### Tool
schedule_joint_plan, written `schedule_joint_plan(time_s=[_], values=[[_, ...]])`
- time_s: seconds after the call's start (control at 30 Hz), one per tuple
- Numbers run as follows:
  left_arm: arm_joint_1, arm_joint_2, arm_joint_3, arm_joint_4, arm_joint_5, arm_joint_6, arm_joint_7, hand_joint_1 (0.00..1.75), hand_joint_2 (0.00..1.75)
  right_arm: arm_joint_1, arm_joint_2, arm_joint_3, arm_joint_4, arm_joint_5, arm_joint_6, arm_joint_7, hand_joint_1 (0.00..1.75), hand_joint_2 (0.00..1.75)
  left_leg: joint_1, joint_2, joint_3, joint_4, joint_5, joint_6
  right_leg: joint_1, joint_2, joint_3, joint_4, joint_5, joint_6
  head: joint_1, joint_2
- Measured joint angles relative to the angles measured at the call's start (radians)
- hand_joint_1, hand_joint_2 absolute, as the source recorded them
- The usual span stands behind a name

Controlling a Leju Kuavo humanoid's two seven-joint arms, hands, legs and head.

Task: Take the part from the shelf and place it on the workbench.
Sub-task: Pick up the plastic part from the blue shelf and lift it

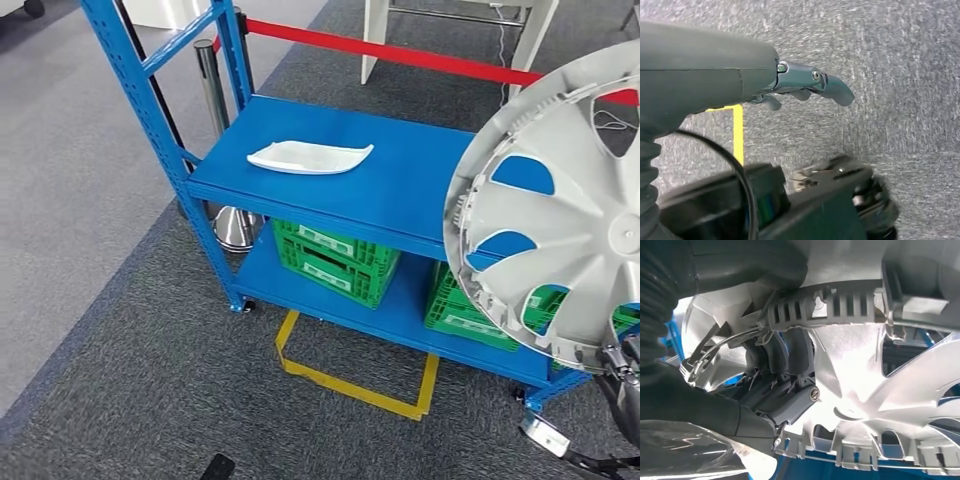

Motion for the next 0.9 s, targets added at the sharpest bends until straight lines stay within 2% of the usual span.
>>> schedule_joint_plan(time_s=[0.03, 0.07, 0.1, 0.13, 0.17, 0.23, 0.27, 0.3, 0.37, 0.4, 0.43, 0.5, 0.53, 0.57, 0.6, 0.63, 0.67, 0.7, 0.73, 0.77, 0.8, 0.87, 0.9], values=[[0.000, 0.000, -0.001, 0.000, 0.000, 0.004, 0.000, 0.00, 1.75, 0.002, 0.000, 0.000, 0.000, 0.002, 0.000, 0.002, 1.75, 1.75, 0.004, 0.005, -0.022, 0.062, -0.027, -0.004, 0.001, -0.013, -0.002, 0.000, 0.001, -0.001, 0.000, 0.000], [0.000, 0.000, -0.003, 0.000, -0.001, 0.008, -0.001, 0.00, 1.75, 0.004, 0.000, 0.001, 0.000, 0.004, 0.000, 0.005, 1.75, 1.75, 0.007, 0.008, -0.033, 0.101, -0.036, -0.007, 0.002, -0.026, -0.003, 0.001, 0.001, -0.002, 0.000, 0.000], [0.000, 0.000, -0.004, 0.000, -0.001, 0.011, 0.000, 0.00, 1.75, 0.006, 0.000, 0.001, 0.000, 0.007, 0.000, 0.008, 1.75, 1.75, 0.010, 0.010, -0.027, 0.103, -0.025, -0.008, 0.003, -0.039, -0.003, 0.001, 0.001, -0.002, 0.000, 0.000], [0.000, 0.000, -0.005, 0.000, -0.003, 0.013, 0.001, 0.00, 1.75, 0.007, 0.000, 0.002, 0.000, 0.010, 0.000, 0.011, 1.75, 1.75, 0.011, 0.015, -0.004, 0.066, 0.003, -0.007, 0.003, -0.052, -0.002, 0.001, 0.001, -0.001, 0.000, 0.000], [0.000, 0.000, -0.006, 0.000, -0.004, 0.013, 0.004, 0.00, 1.75, 0.008, 0.000, 0.004, 0.000, 0.013, 0.000, 0.015, 1.75, 1.75, 0.011, 0.028, 0.032, 0.002, 0.038, -0.004, 0.003, -0.064, 0.000, 0.001, -0.001, 0.001, 0.000, 0.000], [-0.002, 0.001, -0.009, 0.000, -0.007, 0.013, 0.010, 0.00, 1.75, 0.007, 0.000, 0.008, 0.000, 0.017, 0.000, 0.024, 1.75, 1.75, 0.001, 0.068, 0.096, -0.120, 0.079, 0.009, 0.006, -0.085, 0.003, 0.001, -0.004, 0.009, 0.000, 0.000], [-0.003, 0.001, -0.010, 0.000, -0.008, 0.013, 0.012, 0.00, 1.75, 0.007, 0.000, 0.011, 0.000, 0.018, 0.000, 0.026, 1.75, 1.75, -0.004, 0.082, 0.111, -0.154, 0.082, 0.016, 0.008, -0.094, 0.004, 0.001, -0.006, 0.015, 0.001, 0.000], [-0.004, 0.002, -0.011, 0.000, -0.008, 0.013, 0.014, 0.00, 1.75, 0.006, 0.000, 0.014, 0.000, 0.019, 0.000, 0.028, 1.75, 1.75, -0.009, 0.085, 0.115, -0.168, 0.076, 0.023, 0.009, -0.104, 0.004, 0.002, -0.006, 0.020, 0.000, 0.000], [-0.003, 0.002, -0.012, 0.000, -0.008, 0.014, 0.016, 0.00, 1.75, 0.004, -0.001, 0.021, 0.000, 0.019, 0.000, 0.029, 1.75, 1.75, -0.008, 0.066, 0.112, -0.180, 0.075, 0.036, 0.009, -0.120, 0.005, 0.001, -0.009, 0.031, 0.000, 0.000], [-0.003, 0.003, -0.012, 0.000, -0.008, 0.015, 0.016, 0.00, 1.75, 0.003, -0.002, 0.024, 0.000, 0.020, 0.000, 0.028, 1.75, 1.75, -0.006, 0.054, 0.112, -0.186, 0.076, 0.042, 0.007, -0.107, 0.000, 0.009, -0.018, 0.035, 0.000, 0.000], [-0.003, 0.003, -0.013, 0.000, -0.008, 0.016, 0.016, 0.00, 1.75, 0.003, -0.003, 0.027, 0.000, 0.020, 0.000, 0.028, 1.75, 1.75, -0.004, 0.043, 0.111, -0.190, 0.079, 0.048, 0.006, -0.083, -0.013, 0.035, -0.037, 0.037, 0.001, 0.000], [-0.005, 0.002, -0.014, 0.000, -0.008, 0.016, 0.016, 0.00, 1.75, 0.002, -0.005, 0.030, 0.000, 0.020, 0.000, 0.028, 1.75, 1.75, -0.002, 0.020, 0.111, -0.194, 0.083, 0.055, 0.005, -0.021, -0.072, 0.148, -0.093, 0.037, 0.004, 0.000], [-0.006, 0.002, -0.014, 0.000, -0.009, 0.016, 0.017, 0.00, 1.75, 0.003, -0.006, 0.032, 0.001, 0.021, 0.000, 0.029, 1.75, 1.75, -0.003, 0.009, 0.111, -0.194, 0.084, 0.057, 0.007, -0.006, -0.109, 0.218, -0.117, 0.036, 0.005, 0.000], [-0.007, 0.002, -0.015, 0.000, -0.010, 0.016, 0.017, 0.00, 1.75, 0.003, -0.006, 0.034, 0.002, 0.021, 0.000, 0.029, 1.75, 1.75, -0.005, -0.004, 0.111, -0.193, 0.084, 0.058, 0.008, 0.002, -0.140, 0.269, -0.125, 0.036, 0.005, 0.000], [-0.007, 0.002, -0.017, 0.000, -0.010, 0.016, 0.017, 0.00, 1.75, 0.003, -0.006, 0.038, 0.004, 0.022, 0.000, 0.029, 1.75, 1.75, -0.006, -0.018, 0.112, -0.193, 0.084, 0.058, 0.009, 0.005, -0.157, 0.287, -0.113, 0.034, 0.005, 0.000], [-0.007, 0.002, -0.018, 0.000, -0.012, 0.017, 0.017, 0.00, 1.75, 0.003, -0.006, 0.041, 0.006, 0.023, 0.000, 0.029, 1.75, 1.75, -0.007, -0.032, 0.113, -0.191, 0.084, 0.059, 0.010, 0.009, -0.156, 0.266, -0.083, 0.033, 0.005, 0.000], [-0.008, 0.002, -0.020, 0.000, -0.014, 0.019, 0.015, 0.00, 1.75, 0.003, -0.007, 0.045, 0.007, 0.024, 0.000, 0.029, 1.75, 1.75, -0.007, -0.047, 0.114, -0.189, 0.084, 0.058, 0.011, 0.018, -0.138, 0.209, -0.039, 0.030, 0.005, 0.000], [-0.008, 0.002, -0.021, 0.000, -0.016, 0.021, 0.010, 0.00, 1.75, 0.001, -0.008, 0.049, 0.008, 0.027, 0.000, 0.029, 1.75, 1.75, -0.007, -0.061, 0.113, -0.187, 0.083, 0.057, 0.009, 0.044, -0.113, 0.145, -0.004, 0.027, 0.005, 0.000], [-0.009, 0.003, -0.021, 0.000, -0.018, 0.024, 0.003, 0.00, 1.75, 0.000, -0.008, 0.053, 0.009, 0.030, 0.000, 0.030, 1.75, 1.75, -0.008, -0.074, 0.108, -0.181, 0.082, 0.055, 0.006, 0.072, -0.088, 0.087, 0.020, 0.025, 0.004, 0.000], [-0.011, 0.003, -0.022, 0.000, -0.019, 0.026, -0.003, 0.00, 1.75, -0.001, -0.010, 0.057, 0.010, 0.035, 0.000, 0.032, 1.75, 1.75, -0.007, -0.087, 0.100, -0.176, 0.083, 0.051, 0.004, 0.094, -0.072, 0.049, 0.030, 0.023, 0.004, 0.000], [-0.012, 0.004, -0.022, 0.000, -0.019, 0.027, -0.007, 0.00, 1.75, -0.002, -0.011, 0.061, 0.012, 0.038, 0.000, 0.033, 1.75, 1.75, -0.004, -0.099, 0.092, -0.172, 0.085, 0.046, 0.004, 0.108, -0.066, 0.036, 0.026, 0.021, 0.003, 0.000], [-0.010, 0.006, -0.022, 0.000, -0.019, 0.027, -0.009, 0.00, 1.75, -0.004, -0.014, 0.069, 0.013, 0.042, 0.000, 0.034, 1.75, 1.75, 0.000, -0.121, 0.080, -0.170, 0.090, 0.034, 0.005, 0.089, -0.064, 0.028, 0.026, 0.015, 0.003, 0.000], [-0.008, 0.007, -0.022, 0.000, -0.019, 0.027, -0.010, 0.00, 1.75, -0.005, -0.014, 0.073, 0.013, 0.043, 0.000, 0.035, 1.75, 1.75, -0.001, -0.111, 0.076, -0.165, 0.086, 0.029, 0.004, 0.075, -0.061, 0.024, 0.028, 0.011, 0.002, 0.000]])
